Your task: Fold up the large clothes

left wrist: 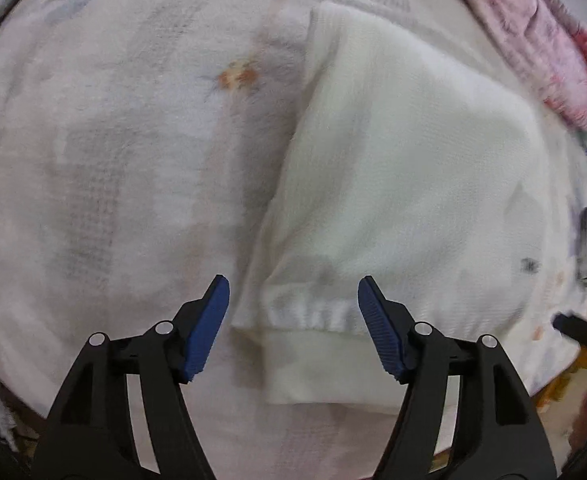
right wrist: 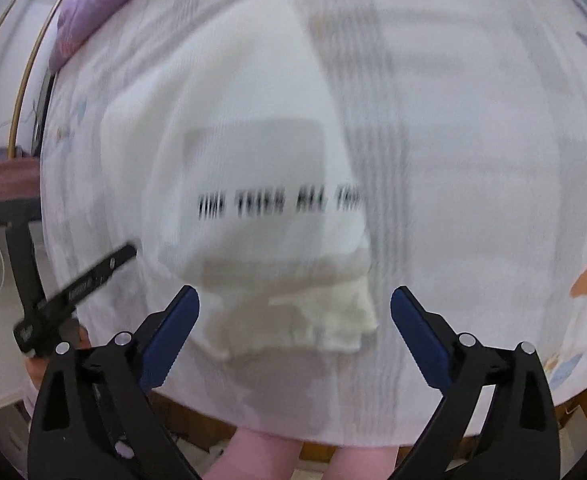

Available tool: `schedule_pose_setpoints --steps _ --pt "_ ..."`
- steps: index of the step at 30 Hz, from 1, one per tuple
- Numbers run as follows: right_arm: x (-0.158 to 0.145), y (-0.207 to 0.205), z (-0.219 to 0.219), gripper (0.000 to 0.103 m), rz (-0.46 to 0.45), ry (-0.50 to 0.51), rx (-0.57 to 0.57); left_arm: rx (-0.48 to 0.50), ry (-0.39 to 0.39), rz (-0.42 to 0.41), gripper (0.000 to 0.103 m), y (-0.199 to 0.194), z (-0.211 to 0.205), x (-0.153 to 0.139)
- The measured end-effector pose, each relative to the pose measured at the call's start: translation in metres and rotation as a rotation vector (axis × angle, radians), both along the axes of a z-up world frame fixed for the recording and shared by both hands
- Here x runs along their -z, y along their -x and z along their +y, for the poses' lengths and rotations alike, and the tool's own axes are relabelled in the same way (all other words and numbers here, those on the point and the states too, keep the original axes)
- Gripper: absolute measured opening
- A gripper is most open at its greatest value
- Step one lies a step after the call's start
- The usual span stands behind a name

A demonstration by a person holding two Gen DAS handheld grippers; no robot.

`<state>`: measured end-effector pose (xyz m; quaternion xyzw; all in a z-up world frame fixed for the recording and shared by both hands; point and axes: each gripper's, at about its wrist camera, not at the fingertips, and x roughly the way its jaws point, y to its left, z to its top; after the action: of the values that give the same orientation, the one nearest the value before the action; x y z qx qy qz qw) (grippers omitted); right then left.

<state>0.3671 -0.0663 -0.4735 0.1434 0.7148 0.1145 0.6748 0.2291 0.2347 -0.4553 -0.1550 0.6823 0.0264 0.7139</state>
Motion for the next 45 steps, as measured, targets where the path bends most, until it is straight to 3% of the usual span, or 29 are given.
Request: schedule_pose_setpoints --steps 7,12,17,19,22,23,25,28,29,31,33,35,36,37,38,39,41,43,45 --pt "0.027 -0.051 -0.005 0.095 -0.007 -0.033 -0.030 0.030 0.024 -0.028 0.075 -0.032 0.005 0.001" --pt "0.059 -0.076 -0.009 0.095 0.029 -0.077 -0.047 0.055 0.027 -0.050 0.080 -0.053 0.012 0.022" --pt "0.098 -0.099 0.001 0.095 0.055 -0.302 0.004 0.098 0.097 -0.084 0.085 -0.061 0.012 0.044" --pt "0.117 -0.101 0.001 0.097 0.069 -0.353 0.017 0.070 0.172 -0.103 0.087 -0.058 0.020 0.051" --pt "0.116 -0.092 -0.005 0.097 0.008 -0.397 0.001 0.067 0.315 -0.122 0.088 -0.047 0.028 0.057" --pt "0.113 -0.085 -0.006 0.097 -0.009 -0.409 -0.030 0.074 0.397 -0.104 0.088 -0.041 0.029 0.060" --pt "0.115 -0.062 0.003 0.097 0.051 -0.459 -0.127 0.048 0.672 -0.008 0.088 -0.025 0.024 0.081" --pt "0.125 -0.038 -0.005 0.097 0.075 -0.548 -0.105 0.001 0.769 -0.043 0.091 -0.015 0.028 0.093" --pt "0.131 -0.039 -0.008 0.097 0.071 -0.571 -0.069 -0.014 0.809 -0.043 0.098 -0.019 0.028 0.097" --pt "0.137 -0.045 -0.006 0.098 0.091 -0.564 -0.026 -0.109 0.884 0.002 0.098 -0.032 0.030 0.109" --pt "0.138 -0.051 -0.002 0.097 0.129 -0.494 0.059 -0.179 0.831 0.063 0.098 -0.044 0.025 0.113" --pt "0.129 -0.048 0.001 0.094 0.100 -0.443 0.060 -0.122 0.731 0.061 0.094 -0.049 0.011 0.103" --pt "0.120 -0.045 0.003 0.090 0.063 -0.397 0.022 -0.072 0.638 0.038 0.078 -0.047 0.004 0.093" --pt "0.115 -0.043 0.003 0.078 0.048 -0.382 0.001 -0.038 0.564 0.030 0.070 -0.045 -0.001 0.086" --pt "0.113 -0.042 0.002 0.068 0.040 -0.382 -0.006 -0.004 0.521 0.019 0.054 -0.042 -0.005 0.076" --pt "0.111 -0.041 -0.001 0.065 0.034 -0.386 0.004 -0.007 0.500 0.012 0.046 -0.042 -0.007 0.067" --pt "0.107 -0.038 -0.003 0.053 0.027 -0.395 0.032 0.012 0.423 0.000 0.038 -0.044 -0.017 0.045" --pt "0.094 -0.038 -0.001 0.047 0.003 -0.391 0.011 0.105 0.288 -0.041 0.033 -0.047 -0.038 0.021" --pt "0.077 -0.036 0.006 0.041 -0.017 -0.396 0.005 0.145 0.219 -0.062 0.030 -0.047 -0.052 0.000"
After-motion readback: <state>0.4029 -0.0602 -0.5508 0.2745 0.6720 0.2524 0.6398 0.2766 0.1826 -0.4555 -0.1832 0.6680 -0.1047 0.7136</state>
